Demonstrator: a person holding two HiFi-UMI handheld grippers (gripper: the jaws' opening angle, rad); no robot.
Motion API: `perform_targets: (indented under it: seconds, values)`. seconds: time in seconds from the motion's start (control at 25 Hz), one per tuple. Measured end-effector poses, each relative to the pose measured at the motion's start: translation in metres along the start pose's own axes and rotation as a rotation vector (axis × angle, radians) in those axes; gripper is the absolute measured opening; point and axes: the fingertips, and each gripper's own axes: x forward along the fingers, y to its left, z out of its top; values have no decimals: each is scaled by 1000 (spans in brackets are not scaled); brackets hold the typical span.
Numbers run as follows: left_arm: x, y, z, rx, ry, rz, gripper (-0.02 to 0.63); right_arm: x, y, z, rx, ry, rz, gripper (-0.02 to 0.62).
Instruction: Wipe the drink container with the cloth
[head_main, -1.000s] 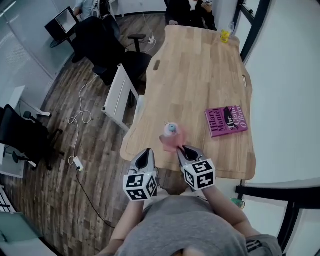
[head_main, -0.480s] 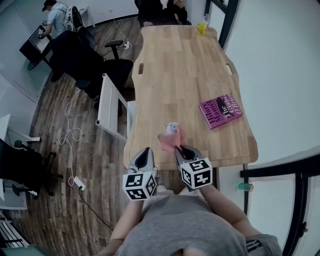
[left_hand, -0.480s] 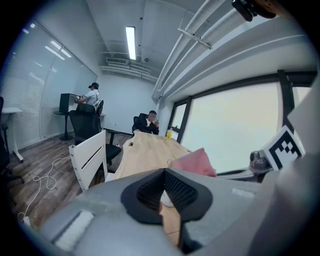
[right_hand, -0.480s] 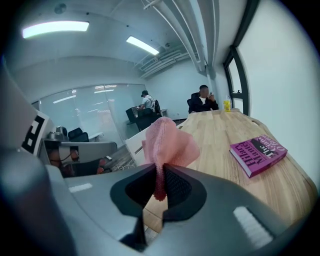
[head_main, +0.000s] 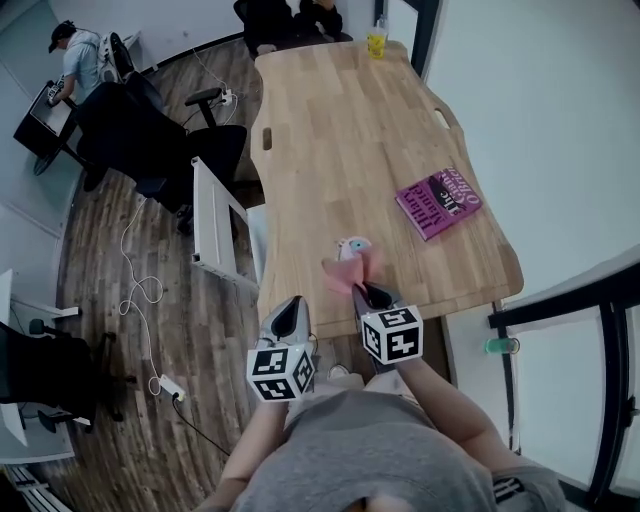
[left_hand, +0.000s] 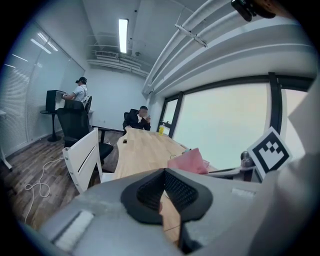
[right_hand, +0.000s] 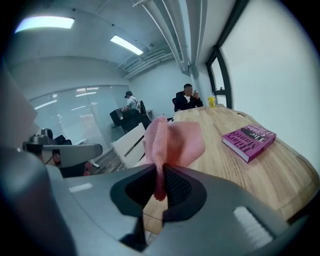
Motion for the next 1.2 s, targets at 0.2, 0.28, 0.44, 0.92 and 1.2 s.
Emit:
perform_targets:
  seconds: [0.2,0.28,0.44,0.92,1.2]
  values:
    - [-1,4,-5,7,22,-36,0,12,-4,-4,49,8,-56,32]
    - [-3,7,-9,4,29,-44,0,16,-5,-7,55,12,-75,32]
    - [-7,15,-17,-10,45,-48,0,24,-5,-16,62,27,-105,32]
    - [-8,18,-34,-31,74,-64,0,45,-19,-45,77,96,-160,32]
    - [-6,19,-38,-35,84,-68,0,57,-28,-62,83,140,-179,33]
